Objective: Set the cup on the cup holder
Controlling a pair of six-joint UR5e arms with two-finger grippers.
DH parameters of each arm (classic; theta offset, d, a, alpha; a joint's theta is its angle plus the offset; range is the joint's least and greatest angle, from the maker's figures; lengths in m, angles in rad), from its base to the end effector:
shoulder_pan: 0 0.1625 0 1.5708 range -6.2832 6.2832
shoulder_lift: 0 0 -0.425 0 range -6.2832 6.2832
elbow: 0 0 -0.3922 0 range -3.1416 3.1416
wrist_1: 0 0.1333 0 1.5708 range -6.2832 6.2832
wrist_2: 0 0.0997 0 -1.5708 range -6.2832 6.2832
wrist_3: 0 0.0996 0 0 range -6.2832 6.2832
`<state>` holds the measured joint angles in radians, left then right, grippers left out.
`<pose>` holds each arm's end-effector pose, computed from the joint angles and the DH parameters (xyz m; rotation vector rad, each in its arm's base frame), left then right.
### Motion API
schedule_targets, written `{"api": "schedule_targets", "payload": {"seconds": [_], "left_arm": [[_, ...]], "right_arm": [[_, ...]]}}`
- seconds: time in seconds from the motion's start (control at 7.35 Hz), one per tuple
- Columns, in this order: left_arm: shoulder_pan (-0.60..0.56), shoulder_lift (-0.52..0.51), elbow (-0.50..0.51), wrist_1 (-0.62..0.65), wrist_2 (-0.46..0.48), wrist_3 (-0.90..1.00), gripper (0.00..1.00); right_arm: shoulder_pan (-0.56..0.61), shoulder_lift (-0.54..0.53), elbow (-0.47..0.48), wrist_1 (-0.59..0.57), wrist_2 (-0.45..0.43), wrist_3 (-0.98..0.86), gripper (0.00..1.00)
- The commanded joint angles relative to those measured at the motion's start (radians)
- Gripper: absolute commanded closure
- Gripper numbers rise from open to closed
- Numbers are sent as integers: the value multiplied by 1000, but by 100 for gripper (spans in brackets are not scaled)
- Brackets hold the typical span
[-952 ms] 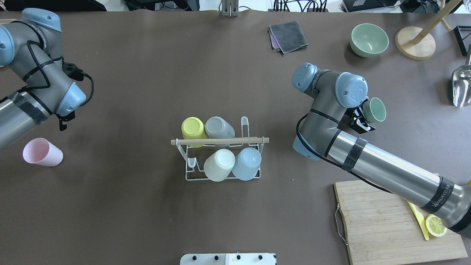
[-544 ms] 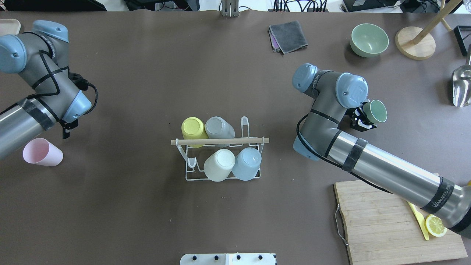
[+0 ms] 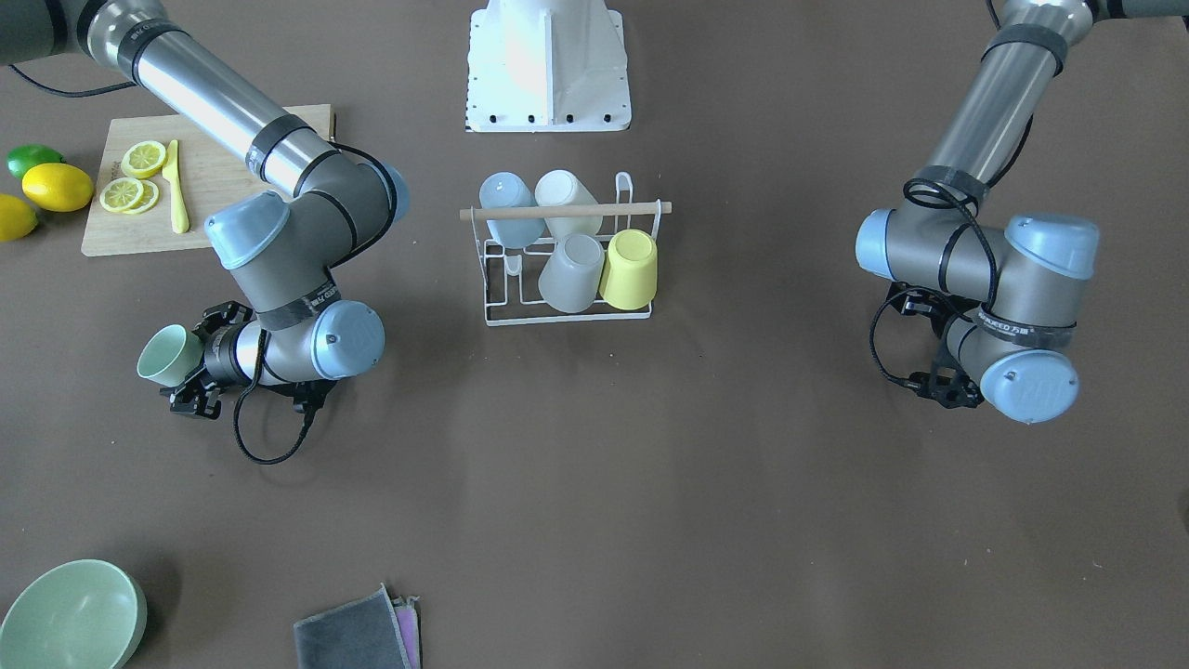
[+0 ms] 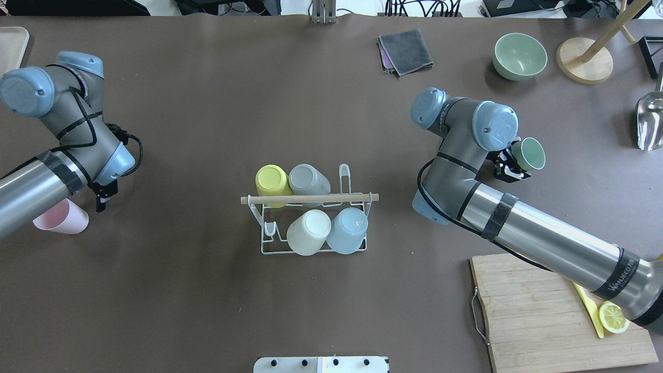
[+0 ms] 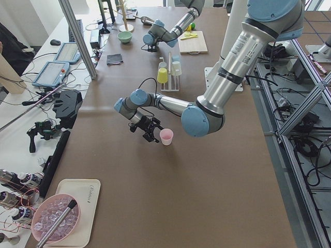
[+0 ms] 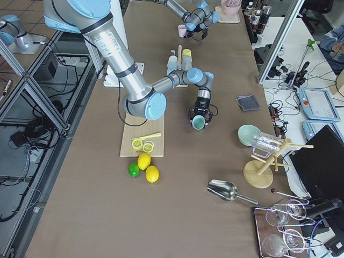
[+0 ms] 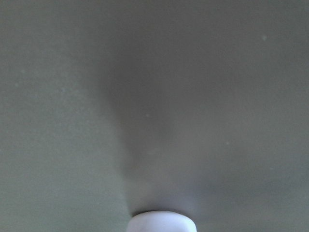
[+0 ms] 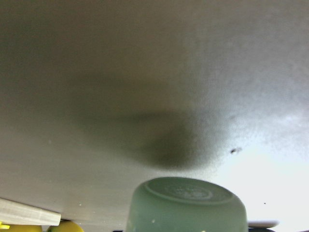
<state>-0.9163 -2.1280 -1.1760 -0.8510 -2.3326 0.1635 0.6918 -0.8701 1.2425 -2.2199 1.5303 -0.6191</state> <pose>0.3495 -0.5615 0.5737 -0.7024 0.5975 0.5481 -0.4577 -0.5574 0.4676 -0.2961 0.0833 -1.4931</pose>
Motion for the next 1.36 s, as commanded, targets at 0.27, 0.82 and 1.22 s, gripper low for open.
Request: {"api": "schedule_targets", "payload": {"seconds": [0.27,0.82,1.22], "left_arm": [[10,5,10,32,7,23,2],[10,13,29,43,4,60,2],[10,10,29,44,-2,59,15]], "right_arm": [[41,0,35,-4,-2,-39,63],[136,-42,174,-17,22,-117,66],[219,-104,329,-23,172,-116,69]]}}
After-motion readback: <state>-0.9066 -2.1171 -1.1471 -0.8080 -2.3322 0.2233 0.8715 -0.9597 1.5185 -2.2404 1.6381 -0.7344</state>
